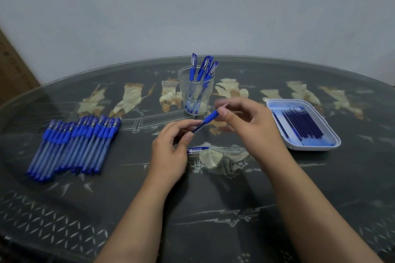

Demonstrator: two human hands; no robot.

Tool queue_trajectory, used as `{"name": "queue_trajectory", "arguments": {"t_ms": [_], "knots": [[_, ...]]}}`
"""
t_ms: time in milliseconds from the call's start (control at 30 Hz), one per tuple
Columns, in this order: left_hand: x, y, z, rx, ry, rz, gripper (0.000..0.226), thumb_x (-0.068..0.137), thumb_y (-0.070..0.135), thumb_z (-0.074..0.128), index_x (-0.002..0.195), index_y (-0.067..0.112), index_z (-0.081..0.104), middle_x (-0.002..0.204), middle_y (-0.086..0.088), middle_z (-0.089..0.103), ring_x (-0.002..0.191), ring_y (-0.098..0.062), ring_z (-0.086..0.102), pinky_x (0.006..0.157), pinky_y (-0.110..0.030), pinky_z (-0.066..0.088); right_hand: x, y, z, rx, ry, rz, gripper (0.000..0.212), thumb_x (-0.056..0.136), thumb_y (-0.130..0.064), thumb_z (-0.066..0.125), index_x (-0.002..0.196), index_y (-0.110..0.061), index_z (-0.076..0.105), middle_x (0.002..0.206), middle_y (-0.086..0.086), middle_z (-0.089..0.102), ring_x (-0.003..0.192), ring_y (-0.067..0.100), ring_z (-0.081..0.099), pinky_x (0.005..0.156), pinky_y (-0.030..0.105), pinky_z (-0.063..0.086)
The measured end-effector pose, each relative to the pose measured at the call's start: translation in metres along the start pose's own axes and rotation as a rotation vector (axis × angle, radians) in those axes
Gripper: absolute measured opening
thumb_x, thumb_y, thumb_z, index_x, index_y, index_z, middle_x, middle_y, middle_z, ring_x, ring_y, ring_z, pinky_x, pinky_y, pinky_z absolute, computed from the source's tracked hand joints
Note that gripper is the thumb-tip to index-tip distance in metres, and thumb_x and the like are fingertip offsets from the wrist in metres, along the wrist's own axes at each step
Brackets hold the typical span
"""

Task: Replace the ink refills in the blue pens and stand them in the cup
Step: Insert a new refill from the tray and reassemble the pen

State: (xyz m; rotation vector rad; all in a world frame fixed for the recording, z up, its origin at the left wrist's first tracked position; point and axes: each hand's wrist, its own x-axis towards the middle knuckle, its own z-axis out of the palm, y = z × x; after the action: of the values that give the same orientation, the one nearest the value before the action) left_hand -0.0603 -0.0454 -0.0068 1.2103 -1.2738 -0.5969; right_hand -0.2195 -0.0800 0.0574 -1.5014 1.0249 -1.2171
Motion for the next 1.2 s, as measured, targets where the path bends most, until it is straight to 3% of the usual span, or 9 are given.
{"name": "queue_trajectory", "arguments": {"t_ms": [100, 167, 300, 467, 567, 667, 833, 967, 1200], "knots": [[0.0, 0.0, 0.0, 0.014, 0.001, 0.004, 0.051, 0.089, -0.01, 0.056, 0.099, 0.038, 0.069, 0.105, 0.005, 0.068, 0.101, -0.008, 0.063, 0.091, -0.021, 0.049, 0.0, 0.006, 0.001, -0.091, 0.083, -0.008, 0.033, 0.077, -0.043, 0.076, 0.083, -0.013, 0.064, 0.08, 0.006, 0.071, 0.076, 0.022, 0.072, 0.073, 0.044, 0.06], [0.0, 0.001, 0.0, 0.002, 0.007, -0.003, 0.051, 0.089, -0.01, 0.055, 0.098, 0.038, 0.069, 0.105, 0.004, 0.068, 0.1, -0.008, 0.063, 0.09, -0.021, 0.048, -0.001, 0.005, 0.001, -0.076, 0.063, 0.008, 0.04, 0.075, -0.054, 0.071, 0.095, -0.021, 0.063, 0.089, 0.001, 0.069, 0.081, 0.021, 0.071, 0.074, 0.04, 0.06], [0.0, 0.002, 0.0, 0.013, 0.004, 0.0, 0.05, 0.089, -0.011, 0.056, 0.099, 0.036, 0.07, 0.104, 0.002, 0.068, 0.097, -0.006, 0.062, 0.088, -0.016, 0.047, -0.001, 0.004, 0.001, -0.011, 0.038, -0.049, 0.006, 0.086, -0.022, 0.072, 0.09, -0.02, 0.07, 0.088, 0.004, 0.073, 0.086, 0.023, 0.071, 0.078, 0.046, 0.06], [0.0, 0.002, 0.0, 0.033, 0.007, 0.006, 0.048, 0.088, -0.011, 0.057, 0.098, 0.034, 0.07, 0.103, 0.001, 0.067, 0.095, -0.004, 0.061, 0.086, -0.013, 0.045, -0.003, 0.003, 0.007, -0.015, 0.116, -0.032, 0.038, 0.073, -0.051, 0.074, 0.086, -0.017, 0.062, 0.085, 0.008, 0.069, 0.081, 0.029, 0.068, 0.076, 0.052, 0.058], [0.0, 0.003, -0.001, 0.027, 0.013, 0.004, 0.047, 0.088, -0.011, 0.056, 0.098, 0.032, 0.07, 0.103, 0.001, 0.067, 0.095, -0.004, 0.061, 0.086, -0.012, 0.045, -0.001, 0.001, 0.005, 0.103, 0.039, 0.007, 0.021, 0.086, -0.028, 0.068, 0.104, -0.017, 0.067, 0.093, 0.003, 0.069, 0.084, 0.021, 0.069, 0.076, 0.041, 0.06], [0.0, 0.004, -0.001, 0.032, 0.009, -0.007, 0.048, 0.089, -0.009, 0.056, 0.098, 0.036, 0.07, 0.104, 0.006, 0.068, 0.098, -0.004, 0.062, 0.088, -0.015, 0.046, -0.001, 0.005, 0.004, 0.03, 0.052, -0.022, 0.005, 0.089, -0.017, 0.068, 0.09, -0.013, 0.072, 0.084, 0.001, 0.074, 0.081, 0.018, 0.07, 0.072, 0.031, 0.059], [-0.001, 0.007, 0.0, 0.042, 0.014, -0.005, 0.049, 0.089, -0.009, 0.057, 0.097, 0.038, 0.069, 0.102, 0.005, 0.067, 0.096, -0.005, 0.062, 0.086, -0.013, 0.046, -0.002, 0.004, 0.009, 0.031, 0.071, -0.013, 0.028, 0.079, -0.04, 0.07, 0.095, -0.017, 0.067, 0.081, 0.0, 0.069, 0.073, 0.013, 0.065, 0.068, 0.034, 0.06], [0.0, 0.007, -0.002, -0.012, 0.095, -0.068, 0.047, 0.092, -0.004, 0.055, 0.097, 0.041, 0.067, 0.099, 0.006, 0.067, 0.092, -0.011, 0.065, 0.085, -0.017, 0.049, 0.0, 0.009, 0.006, 0.086, 0.044, 0.012, 0.027, 0.088, -0.024, 0.068, 0.114, -0.02, 0.06, 0.094, 0.007, 0.066, 0.081, 0.016, 0.066, 0.072, 0.031, 0.059], [0.003, 0.01, -0.004, -0.145, 0.231, -0.144, 0.041, 0.093, -0.006, 0.053, 0.102, 0.034, 0.059, 0.096, 0.005, 0.062, 0.085, -0.012, 0.069, 0.079, -0.022, 0.055, -0.005, 0.053, 0.026, -0.665, -0.322, -0.144, 0.063, 0.083, -0.02, 0.074, 0.138, -0.031, 0.046, 0.103, -0.014, 0.063, 0.099, 0.004, 0.05, 0.094, 0.023, 0.041]]}}
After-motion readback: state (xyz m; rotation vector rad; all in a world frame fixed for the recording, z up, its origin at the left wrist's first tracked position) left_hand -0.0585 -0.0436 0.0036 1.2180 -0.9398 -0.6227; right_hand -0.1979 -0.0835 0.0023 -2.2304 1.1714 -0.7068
